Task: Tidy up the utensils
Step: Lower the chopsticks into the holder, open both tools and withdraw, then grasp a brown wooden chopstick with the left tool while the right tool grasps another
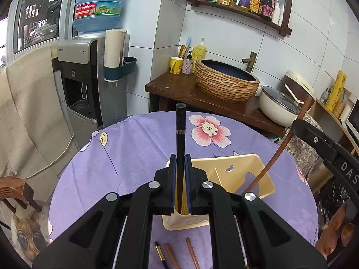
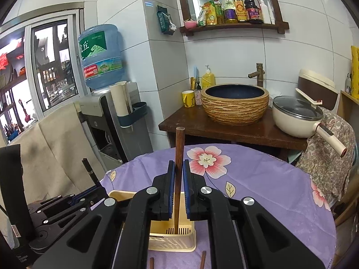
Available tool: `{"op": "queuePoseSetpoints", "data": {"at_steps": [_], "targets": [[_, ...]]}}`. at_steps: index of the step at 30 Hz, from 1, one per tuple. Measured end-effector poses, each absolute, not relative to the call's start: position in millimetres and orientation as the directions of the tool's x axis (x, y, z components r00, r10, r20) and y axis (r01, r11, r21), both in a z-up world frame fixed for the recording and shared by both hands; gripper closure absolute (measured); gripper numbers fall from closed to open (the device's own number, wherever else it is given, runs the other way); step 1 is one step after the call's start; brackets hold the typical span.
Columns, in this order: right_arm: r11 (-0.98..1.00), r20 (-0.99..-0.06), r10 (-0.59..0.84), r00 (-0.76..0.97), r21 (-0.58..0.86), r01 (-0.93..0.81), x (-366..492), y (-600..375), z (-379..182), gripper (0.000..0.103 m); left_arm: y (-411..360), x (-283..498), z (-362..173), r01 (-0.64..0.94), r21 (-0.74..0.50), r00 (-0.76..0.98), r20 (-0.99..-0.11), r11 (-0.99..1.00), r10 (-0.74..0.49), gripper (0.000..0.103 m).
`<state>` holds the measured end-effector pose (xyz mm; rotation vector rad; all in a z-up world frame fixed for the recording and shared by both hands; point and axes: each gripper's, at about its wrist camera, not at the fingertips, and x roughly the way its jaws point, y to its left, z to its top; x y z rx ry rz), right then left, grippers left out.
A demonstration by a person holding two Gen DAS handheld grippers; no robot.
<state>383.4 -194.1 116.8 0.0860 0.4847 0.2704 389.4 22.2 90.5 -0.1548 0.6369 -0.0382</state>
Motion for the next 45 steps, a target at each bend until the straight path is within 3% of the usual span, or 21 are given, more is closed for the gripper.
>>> {"op": "queuePoseSetpoints", "data": {"at_steps": [3, 5, 7, 9, 11, 16, 21, 29, 38, 45], "targets": [[0.96, -0.454, 0.279, 0.846, 0.156, -0.233, 385, -197, 115, 0.094, 22, 387, 91, -0.008, -0.162, 0.805, -0.587, 0.987, -0.09, 0.095], [0.956, -0.451, 0.292, 0.844, 0.168, -0.241, 383, -201, 116, 0.084, 23, 383, 94, -0.004, -0.164, 0.81, -0.579, 0.986, -0.093, 0.095], [0.955, -0.433, 0.293, 0.852, 0.176, -0.239, 377, -205, 118, 0.066, 24, 376, 98, -0.001, -0.162, 0.82, -0.565, 0.987, -0.092, 0.09], [0.956, -0.415, 0.289, 0.863, 0.169, -0.239, 368, -210, 120, 0.06, 28, 364, 101, -0.001, -0.163, 0.837, -0.54, 0.987, -0.088, 0.061], [0.958, -0.411, 0.283, 0.867, 0.156, -0.239, 357, -214, 119, 0.054, 34, 348, 104, -0.003, -0.181, 0.855, -0.51, 0.984, -0.091, 0.041], [0.951, -0.426, 0.309, 0.85, 0.14, -0.275, 323, -220, 103, 0.038, 43, 310, 97, -0.008, -0.181, 0.866, -0.492, 0.983, -0.083, 0.023], [0.943, -0.488, 0.326, 0.81, 0.106, -0.316, 293, -220, 70, 0.033, 45, 276, 76, 0.022, -0.171, 0.847, -0.52, 0.985, -0.109, 0.014], [0.947, -0.626, 0.309, 0.716, 0.128, -0.296, 269, -232, 5, 0.033, 69, 243, 5, -0.09, -0.195, 0.761, -0.646, 0.977, -0.059, 0.012], [0.96, -0.702, 0.273, 0.657, 0.162, -0.227, 259, -250, -40, 0.033, 70, 224, -45, -0.113, -0.174, 0.686, -0.726, 0.978, -0.05, 0.014], [0.952, -0.718, 0.299, 0.629, 0.176, -0.252, 269, -241, -47, 0.056, 66, 221, -56, -0.099, -0.194, 0.663, -0.744, 0.976, -0.081, 0.034]]}}
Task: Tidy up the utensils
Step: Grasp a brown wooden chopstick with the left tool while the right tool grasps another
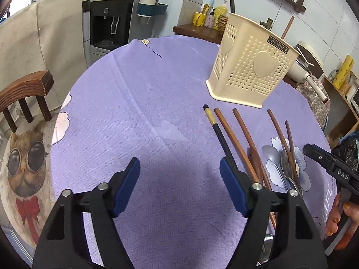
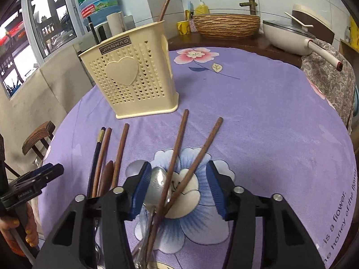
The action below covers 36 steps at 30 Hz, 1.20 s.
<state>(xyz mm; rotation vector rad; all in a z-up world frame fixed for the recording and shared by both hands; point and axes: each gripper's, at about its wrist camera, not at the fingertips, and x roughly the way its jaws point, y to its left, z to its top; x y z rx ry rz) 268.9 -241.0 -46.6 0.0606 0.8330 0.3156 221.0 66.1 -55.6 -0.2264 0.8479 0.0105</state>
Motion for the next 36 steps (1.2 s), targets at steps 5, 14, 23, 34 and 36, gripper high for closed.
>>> {"op": "queuePoseSetpoints", "data": {"at_steps": [5, 14, 23, 34, 36], "targets": [[0.943, -0.736, 0.308, 0.603, 0.155, -0.293, 283, -223, -47, 0.063, 57, 229, -60, -0.072, -0.204, 0.634, -0.765, 0.976, -0.113, 0.051], [0.963, -0.797, 0.227, 0.559, 0.098, -0.251, 325, -215, -62, 0.074, 40, 243, -51, -0.032, -0.199, 0.634, -0.762, 0.979, -0.134, 0.058], [0.972, -0.823, 0.176, 0.54, 0.06, -0.225, 347, -209, -72, 0.075, 27, 247, -51, -0.015, -0.198, 0.622, -0.769, 0.98, -0.146, 0.059], [0.976, -0.82, 0.141, 0.554, 0.022, -0.216, 350, -205, -72, 0.078, 3, 280, -53, 0.019, -0.222, 0.58, -0.792, 0.975, -0.191, 0.071], [0.976, -0.819, 0.144, 0.555, 0.026, -0.215, 349, -206, -72, 0.078, 1, 291, -57, 0.005, -0.213, 0.566, -0.805, 0.977, -0.178, 0.074]]}}
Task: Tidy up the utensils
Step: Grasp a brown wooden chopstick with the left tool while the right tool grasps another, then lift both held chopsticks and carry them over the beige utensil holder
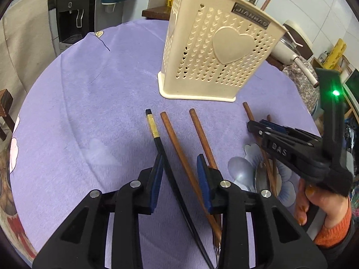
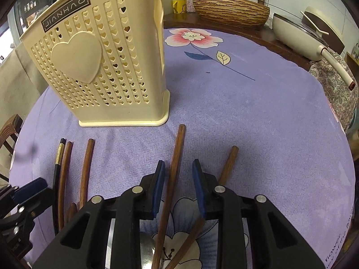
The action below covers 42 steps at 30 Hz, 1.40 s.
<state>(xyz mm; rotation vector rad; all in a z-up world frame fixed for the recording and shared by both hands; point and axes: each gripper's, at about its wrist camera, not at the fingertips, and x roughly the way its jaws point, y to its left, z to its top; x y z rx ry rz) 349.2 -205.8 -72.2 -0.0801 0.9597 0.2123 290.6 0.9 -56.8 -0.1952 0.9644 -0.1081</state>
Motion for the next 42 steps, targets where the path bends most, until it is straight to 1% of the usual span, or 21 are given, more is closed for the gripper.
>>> {"op": "queuePoseSetpoints", "data": {"at_steps": [4, 5, 14, 20, 23, 25, 26, 27, 31, 35, 38, 42], "targets": [[0.975, -0.818, 0.153, 0.554, 0.033, -0.221, 349, -207, -72, 0.078, -8, 305, -60, -0.001, -0.173, 0.553, -0.821, 0.985, -0.143, 0.077], [0.974, -0.818, 0.155, 0.553, 0.034, -0.222, 349, -207, -72, 0.078, -10, 308, -61, -0.009, -0.165, 0.552, -0.823, 0.986, -0.133, 0.079], [0.971, -0.819, 0.167, 0.548, 0.039, -0.238, 350, -209, -72, 0.078, -16, 319, -71, -0.037, -0.142, 0.531, -0.841, 0.989, -0.101, 0.081], [0.972, -0.82, 0.153, 0.551, 0.025, -0.232, 354, -204, -72, 0.078, -12, 329, -72, -0.052, -0.131, 0.527, -0.846, 0.99, -0.085, 0.087], [0.976, -0.82, 0.141, 0.555, 0.02, -0.219, 356, -202, -72, 0.08, -8, 334, -72, -0.067, -0.133, 0.526, -0.847, 0.989, -0.078, 0.09], [0.975, -0.818, 0.141, 0.557, 0.018, -0.22, 356, -200, -72, 0.086, -8, 335, -72, -0.07, -0.129, 0.526, -0.847, 0.989, -0.074, 0.091], [0.974, -0.818, 0.144, 0.557, 0.019, -0.224, 355, -199, -72, 0.089, -8, 335, -72, -0.072, -0.131, 0.527, -0.847, 0.989, -0.073, 0.091], [0.974, -0.819, 0.149, 0.555, 0.024, -0.226, 355, -199, -72, 0.093, -7, 336, -72, -0.074, -0.132, 0.527, -0.847, 0.988, -0.074, 0.092], [0.975, -0.82, 0.157, 0.55, 0.041, -0.218, 354, -199, -72, 0.094, -1, 338, -73, -0.093, -0.162, 0.525, -0.846, 0.982, -0.089, 0.094], [0.973, -0.821, 0.203, 0.534, 0.105, -0.207, 356, -207, -72, 0.095, 4, 339, -75, -0.114, -0.203, 0.522, -0.845, 0.972, -0.116, 0.095], [0.964, -0.819, 0.258, 0.513, 0.18, -0.197, 356, -214, -72, 0.096, 7, 341, -75, -0.12, -0.238, 0.522, -0.841, 0.964, -0.143, 0.095], [0.955, -0.8, 0.291, 0.525, 0.209, -0.211, 349, -218, -63, 0.096, 9, 338, -69, -0.111, -0.258, 0.544, -0.824, 0.96, -0.158, 0.095]]}}
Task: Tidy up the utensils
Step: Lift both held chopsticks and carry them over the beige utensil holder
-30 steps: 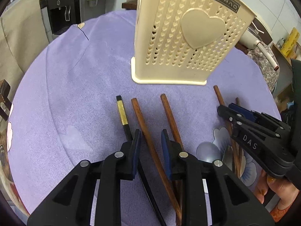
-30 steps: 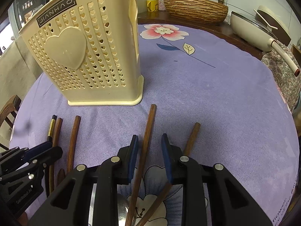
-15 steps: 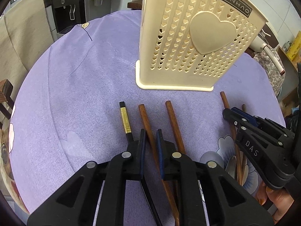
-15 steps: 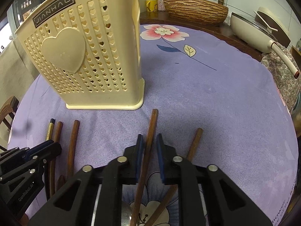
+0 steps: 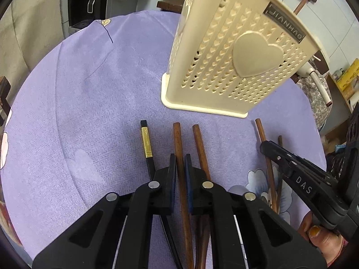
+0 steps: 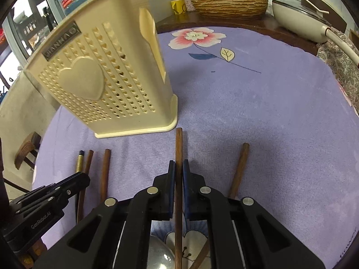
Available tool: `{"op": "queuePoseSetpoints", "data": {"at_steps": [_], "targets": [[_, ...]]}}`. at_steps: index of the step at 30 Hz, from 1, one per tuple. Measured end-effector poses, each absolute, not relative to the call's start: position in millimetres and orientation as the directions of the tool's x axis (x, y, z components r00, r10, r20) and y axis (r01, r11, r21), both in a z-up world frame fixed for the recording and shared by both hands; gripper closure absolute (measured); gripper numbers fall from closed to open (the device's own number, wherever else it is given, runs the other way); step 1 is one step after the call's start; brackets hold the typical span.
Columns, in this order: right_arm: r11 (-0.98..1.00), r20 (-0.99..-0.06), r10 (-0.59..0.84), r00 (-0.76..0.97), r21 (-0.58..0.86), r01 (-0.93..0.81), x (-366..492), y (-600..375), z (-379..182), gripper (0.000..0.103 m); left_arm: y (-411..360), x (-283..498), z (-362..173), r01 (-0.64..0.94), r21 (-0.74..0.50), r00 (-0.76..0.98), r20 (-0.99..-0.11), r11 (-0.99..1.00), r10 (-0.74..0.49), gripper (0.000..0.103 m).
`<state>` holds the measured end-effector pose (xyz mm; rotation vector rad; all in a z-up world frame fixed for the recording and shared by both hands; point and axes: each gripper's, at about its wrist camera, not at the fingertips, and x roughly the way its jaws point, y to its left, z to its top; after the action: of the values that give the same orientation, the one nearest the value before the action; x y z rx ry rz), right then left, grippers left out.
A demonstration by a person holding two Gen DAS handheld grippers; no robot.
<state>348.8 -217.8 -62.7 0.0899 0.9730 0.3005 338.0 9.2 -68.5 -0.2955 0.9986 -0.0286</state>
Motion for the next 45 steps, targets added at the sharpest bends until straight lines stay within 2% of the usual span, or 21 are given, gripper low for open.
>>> {"op": "queuePoseSetpoints", "data": {"at_steps": [11, 24, 34, 45], "targets": [[0.913, -0.684, 0.407, 0.605, 0.289, -0.287, 306, -240, -2, 0.096, 18, 292, -11, -0.021, -0.317, 0.656, -0.72, 0.948, -0.226, 0.095], [0.894, -0.55, 0.441, 0.709, 0.204, -0.398, 238, -265, 68, 0.096, 25, 221, 56, 0.114, -0.32, 0.752, -0.591, 0.941, -0.292, 0.095], [0.889, -0.512, 0.445, 0.735, 0.154, -0.431, 209, -269, 91, 0.096, 22, 181, 84, 0.211, -0.293, 0.774, -0.533, 0.933, -0.342, 0.096], [0.884, -0.504, 0.45, 0.737, 0.137, -0.447, 207, -263, 101, 0.096, 25, 175, 100, 0.233, -0.292, 0.789, -0.502, 0.928, -0.355, 0.096]]}}
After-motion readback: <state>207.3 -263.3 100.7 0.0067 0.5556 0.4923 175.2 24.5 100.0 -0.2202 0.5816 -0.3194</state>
